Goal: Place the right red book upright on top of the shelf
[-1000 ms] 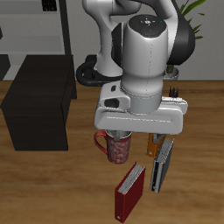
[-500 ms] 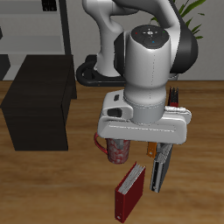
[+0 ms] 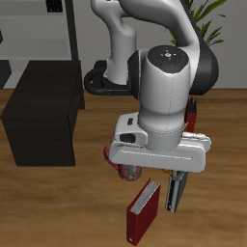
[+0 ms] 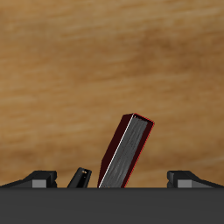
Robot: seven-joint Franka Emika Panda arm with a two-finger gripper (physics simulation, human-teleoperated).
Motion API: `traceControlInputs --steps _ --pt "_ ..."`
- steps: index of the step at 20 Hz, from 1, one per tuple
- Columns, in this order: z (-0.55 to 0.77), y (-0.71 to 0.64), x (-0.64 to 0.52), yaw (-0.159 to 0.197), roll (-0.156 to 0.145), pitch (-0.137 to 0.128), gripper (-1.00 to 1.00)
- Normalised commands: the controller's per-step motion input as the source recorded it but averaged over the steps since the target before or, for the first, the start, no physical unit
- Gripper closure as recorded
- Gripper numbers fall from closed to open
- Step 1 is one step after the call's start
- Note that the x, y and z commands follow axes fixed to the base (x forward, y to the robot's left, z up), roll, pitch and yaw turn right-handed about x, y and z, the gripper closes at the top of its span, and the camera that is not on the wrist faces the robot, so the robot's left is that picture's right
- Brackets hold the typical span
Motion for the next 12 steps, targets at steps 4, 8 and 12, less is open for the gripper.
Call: traceControlInputs --steps 4,8,12 --pt "-0.23 -0.08 0.02 -0.028 -0.012 0.003 -1.0" --pt "-0.3 -0.13 0.05 -0.051 -0.015 0.027 -1.0" --pt "-0.27 -0.12 0.02 -0.036 -0.014 0.02 -1.0"
